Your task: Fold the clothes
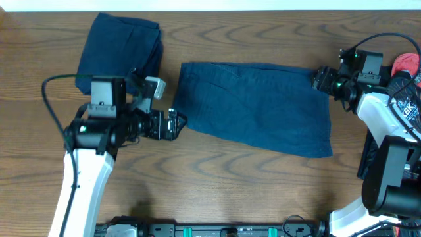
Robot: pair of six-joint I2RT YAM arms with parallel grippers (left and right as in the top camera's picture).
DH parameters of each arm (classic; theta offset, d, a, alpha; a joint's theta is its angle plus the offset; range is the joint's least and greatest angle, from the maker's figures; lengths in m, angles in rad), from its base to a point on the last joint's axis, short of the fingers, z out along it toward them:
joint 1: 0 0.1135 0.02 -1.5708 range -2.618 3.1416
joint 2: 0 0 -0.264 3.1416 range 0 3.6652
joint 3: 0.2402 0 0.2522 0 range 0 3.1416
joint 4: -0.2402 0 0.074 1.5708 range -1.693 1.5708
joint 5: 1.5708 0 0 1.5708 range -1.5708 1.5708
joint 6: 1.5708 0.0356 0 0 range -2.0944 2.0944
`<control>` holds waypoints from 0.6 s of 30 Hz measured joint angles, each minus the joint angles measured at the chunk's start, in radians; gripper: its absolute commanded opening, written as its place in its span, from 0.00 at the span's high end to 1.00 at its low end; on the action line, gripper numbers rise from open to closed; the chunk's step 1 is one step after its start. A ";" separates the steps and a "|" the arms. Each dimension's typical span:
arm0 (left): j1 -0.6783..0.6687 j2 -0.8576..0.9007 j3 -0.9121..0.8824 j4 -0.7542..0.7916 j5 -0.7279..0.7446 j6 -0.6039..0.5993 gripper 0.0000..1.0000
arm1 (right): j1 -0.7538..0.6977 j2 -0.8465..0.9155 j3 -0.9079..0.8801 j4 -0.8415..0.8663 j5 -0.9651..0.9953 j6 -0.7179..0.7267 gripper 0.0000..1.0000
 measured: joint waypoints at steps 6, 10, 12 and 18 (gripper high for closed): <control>0.000 0.131 0.000 0.079 0.000 -0.001 0.06 | -0.003 0.000 0.000 -0.158 0.006 -0.032 0.70; 0.000 0.216 0.000 0.069 0.000 -0.005 0.48 | -0.003 0.000 -0.006 -0.285 0.013 0.011 0.88; 0.000 0.246 0.000 0.065 0.000 -0.003 0.66 | -0.001 0.000 -0.021 -0.276 0.013 0.032 0.91; 0.000 0.262 0.000 0.072 0.014 -0.001 0.61 | 0.035 0.000 -0.149 -0.092 0.031 0.115 0.92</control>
